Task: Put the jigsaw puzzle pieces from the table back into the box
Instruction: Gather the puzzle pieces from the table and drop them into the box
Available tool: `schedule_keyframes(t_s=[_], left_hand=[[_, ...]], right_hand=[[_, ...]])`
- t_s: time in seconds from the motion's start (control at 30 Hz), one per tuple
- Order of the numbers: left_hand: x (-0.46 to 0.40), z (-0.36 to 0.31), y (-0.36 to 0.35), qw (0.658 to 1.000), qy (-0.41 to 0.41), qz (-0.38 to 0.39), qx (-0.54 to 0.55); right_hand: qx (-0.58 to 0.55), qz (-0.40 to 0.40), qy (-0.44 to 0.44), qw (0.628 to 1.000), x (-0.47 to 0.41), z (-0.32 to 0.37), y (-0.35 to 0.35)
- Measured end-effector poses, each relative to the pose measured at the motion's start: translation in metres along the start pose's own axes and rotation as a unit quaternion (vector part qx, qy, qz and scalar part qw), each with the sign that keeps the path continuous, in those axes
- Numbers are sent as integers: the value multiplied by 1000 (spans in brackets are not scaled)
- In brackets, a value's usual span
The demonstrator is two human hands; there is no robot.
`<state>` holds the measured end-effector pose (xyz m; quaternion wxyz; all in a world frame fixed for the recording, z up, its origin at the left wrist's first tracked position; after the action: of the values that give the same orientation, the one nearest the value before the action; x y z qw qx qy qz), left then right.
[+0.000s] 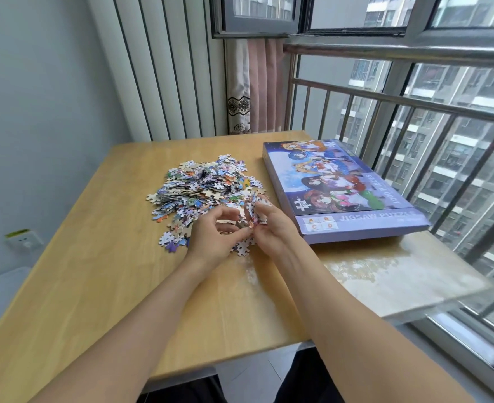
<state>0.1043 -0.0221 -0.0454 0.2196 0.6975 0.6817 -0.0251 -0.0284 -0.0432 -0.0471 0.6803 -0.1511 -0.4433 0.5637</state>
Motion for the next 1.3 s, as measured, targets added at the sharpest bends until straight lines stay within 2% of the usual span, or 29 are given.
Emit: schedule_keyframes(t_s=[0.13, 0.4, 0.57, 0.77, 0.93, 1.17, 1.3], left_hand=[[2, -5, -4, 998, -50, 3, -36], [1, -4, -13, 998, -49, -14, -45], [0, 2, -11, 999, -33, 0, -42], [3, 4, -12, 1000, 15, -11, 3], [4, 1, -10, 999, 32, -28, -8], [7, -5, -10, 996, 35, -57, -62], [8, -7, -5, 996, 23, -60, -66]], right_hand=[[7, -17, 11, 1000, 0, -3, 2], [10, -1, 68, 998, 0, 1, 7], [-3, -4, 93, 996, 5, 2, 6], [-12, -3, 106, 994, 10, 0, 7], [-28, 14, 110, 993, 20, -1, 6], [-106, 9, 44, 993, 23, -12, 4], [-104, -25, 18, 994, 26, -12, 5]])
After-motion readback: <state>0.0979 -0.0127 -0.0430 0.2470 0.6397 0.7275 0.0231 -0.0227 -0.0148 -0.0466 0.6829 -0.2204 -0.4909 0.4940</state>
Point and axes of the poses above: each hand's wrist, its own x-axis away from the middle knuckle, its own y-axis out of the back of the hand, z = x × y, the point moved 3 cm from there along -x, towards the middle knuckle, and after that the axes turned 6 degrees about -y, right-handed, at the moved point
